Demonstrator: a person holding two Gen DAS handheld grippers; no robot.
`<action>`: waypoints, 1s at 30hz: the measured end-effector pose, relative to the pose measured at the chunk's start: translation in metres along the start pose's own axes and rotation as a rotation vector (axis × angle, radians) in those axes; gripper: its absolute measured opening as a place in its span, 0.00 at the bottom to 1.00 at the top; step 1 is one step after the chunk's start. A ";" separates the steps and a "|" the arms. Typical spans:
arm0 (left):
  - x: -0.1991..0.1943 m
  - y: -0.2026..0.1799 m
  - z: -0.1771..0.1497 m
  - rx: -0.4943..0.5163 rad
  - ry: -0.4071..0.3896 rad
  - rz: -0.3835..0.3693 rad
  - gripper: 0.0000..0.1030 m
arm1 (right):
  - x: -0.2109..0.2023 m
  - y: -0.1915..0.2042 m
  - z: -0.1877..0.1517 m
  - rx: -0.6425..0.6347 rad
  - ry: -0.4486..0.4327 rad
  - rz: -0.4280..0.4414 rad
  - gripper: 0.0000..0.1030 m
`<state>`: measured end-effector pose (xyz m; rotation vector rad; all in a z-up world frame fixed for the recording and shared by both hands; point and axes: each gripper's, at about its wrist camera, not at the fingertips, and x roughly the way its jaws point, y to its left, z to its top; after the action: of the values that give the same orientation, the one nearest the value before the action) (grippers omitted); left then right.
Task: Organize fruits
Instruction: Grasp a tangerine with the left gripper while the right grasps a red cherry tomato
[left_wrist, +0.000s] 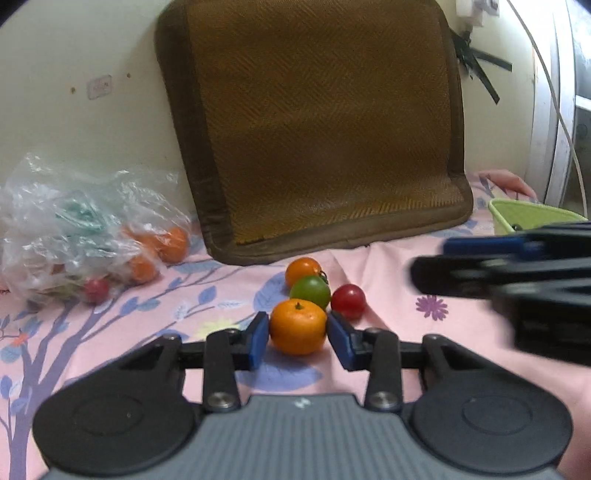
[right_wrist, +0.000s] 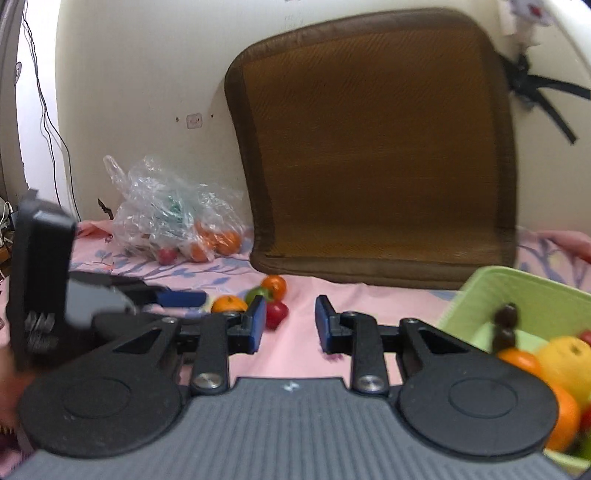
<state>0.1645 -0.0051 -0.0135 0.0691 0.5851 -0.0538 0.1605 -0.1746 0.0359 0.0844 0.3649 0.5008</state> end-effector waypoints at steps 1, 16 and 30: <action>-0.003 0.003 -0.001 -0.023 -0.012 0.001 0.34 | 0.005 0.002 0.001 -0.004 0.010 0.005 0.31; -0.031 0.026 -0.022 -0.150 0.015 -0.013 0.34 | 0.094 0.011 0.007 -0.049 0.234 0.009 0.34; -0.065 0.000 -0.024 -0.102 -0.100 -0.347 0.34 | -0.052 0.000 -0.026 -0.040 0.083 -0.062 0.27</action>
<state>0.0971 -0.0016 0.0024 -0.1340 0.4942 -0.3619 0.1087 -0.1997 0.0289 0.0138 0.4374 0.4506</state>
